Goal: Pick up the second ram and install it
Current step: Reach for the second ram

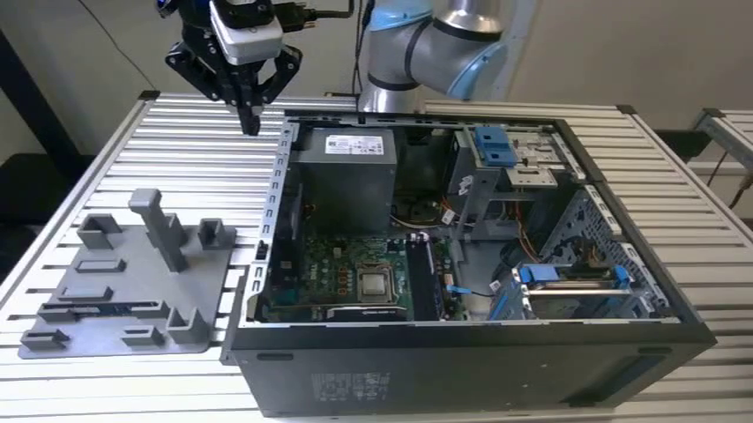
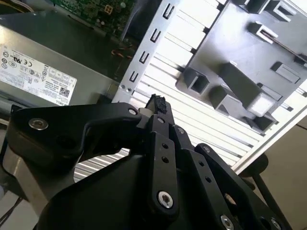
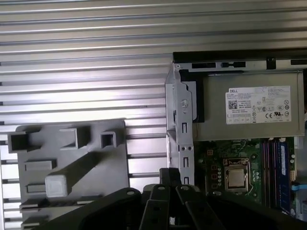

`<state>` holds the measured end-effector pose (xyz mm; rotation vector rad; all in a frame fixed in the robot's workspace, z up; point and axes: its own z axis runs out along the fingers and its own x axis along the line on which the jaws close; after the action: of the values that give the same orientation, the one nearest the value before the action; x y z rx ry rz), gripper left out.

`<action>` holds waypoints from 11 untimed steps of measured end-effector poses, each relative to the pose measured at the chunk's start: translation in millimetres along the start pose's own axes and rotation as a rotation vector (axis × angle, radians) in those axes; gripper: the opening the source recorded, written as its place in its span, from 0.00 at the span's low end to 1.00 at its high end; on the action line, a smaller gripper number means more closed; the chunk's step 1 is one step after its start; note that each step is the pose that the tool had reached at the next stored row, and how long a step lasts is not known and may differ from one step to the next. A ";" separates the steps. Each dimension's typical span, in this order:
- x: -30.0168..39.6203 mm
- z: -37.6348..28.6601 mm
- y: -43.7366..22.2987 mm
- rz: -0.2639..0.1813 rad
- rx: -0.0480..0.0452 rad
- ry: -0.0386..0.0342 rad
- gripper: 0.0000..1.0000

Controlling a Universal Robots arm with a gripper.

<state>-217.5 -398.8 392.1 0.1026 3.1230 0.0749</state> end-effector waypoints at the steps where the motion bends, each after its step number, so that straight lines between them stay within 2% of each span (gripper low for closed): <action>1: 2.7 0.0 -0.2 0.000 0.0000 0.0001 0.11; 6: 16.0 -0.1 -1.1 -0.001 -0.0001 0.0000 0.11; 11: 21.5 -0.1 -1.3 -0.001 0.0000 0.0005 0.11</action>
<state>-239.1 -398.6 391.8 0.1008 3.1236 0.0750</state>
